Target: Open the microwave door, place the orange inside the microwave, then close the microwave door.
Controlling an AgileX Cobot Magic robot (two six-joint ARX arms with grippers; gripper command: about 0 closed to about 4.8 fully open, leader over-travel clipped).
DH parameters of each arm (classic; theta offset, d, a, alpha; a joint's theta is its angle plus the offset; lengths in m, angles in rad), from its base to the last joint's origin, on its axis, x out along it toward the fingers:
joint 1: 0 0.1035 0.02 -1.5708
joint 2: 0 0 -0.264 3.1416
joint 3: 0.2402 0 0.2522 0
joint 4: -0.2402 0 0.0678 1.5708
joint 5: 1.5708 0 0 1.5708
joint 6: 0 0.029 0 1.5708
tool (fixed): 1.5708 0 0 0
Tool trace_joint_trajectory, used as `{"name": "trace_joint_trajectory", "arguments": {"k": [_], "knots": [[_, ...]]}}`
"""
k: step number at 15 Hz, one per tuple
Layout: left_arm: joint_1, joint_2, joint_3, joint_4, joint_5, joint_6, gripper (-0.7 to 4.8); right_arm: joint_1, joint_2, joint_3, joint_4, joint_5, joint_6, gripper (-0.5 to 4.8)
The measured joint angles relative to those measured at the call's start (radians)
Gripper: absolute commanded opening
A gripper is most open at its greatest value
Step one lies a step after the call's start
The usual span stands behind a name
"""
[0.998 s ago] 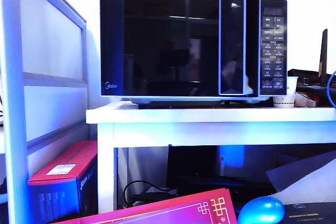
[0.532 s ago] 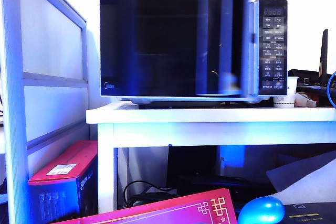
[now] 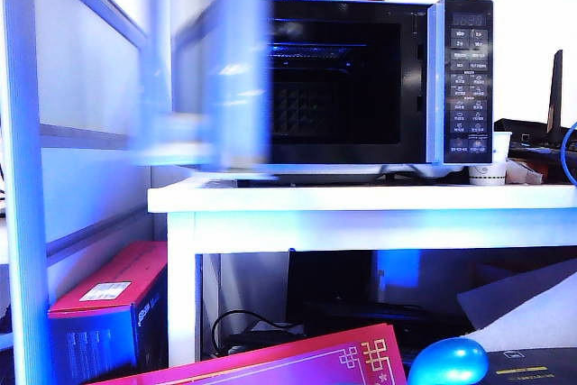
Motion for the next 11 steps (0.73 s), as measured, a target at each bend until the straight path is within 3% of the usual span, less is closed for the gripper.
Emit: {"name": "trace_joint_trajectory", "arguments": {"k": [6, 11], "knots": [[-0.004, 0.055, -0.002, -0.264, 0.006, 0.021, -0.04, -0.003, 0.045, 0.0, 0.296, 0.262, 0.1, 0.22], [-0.004, 0.057, -0.003, -0.343, -0.014, 0.116, -0.04, -0.002, 0.136, 0.0, 0.362, 0.269, 0.12, 0.16]]}}
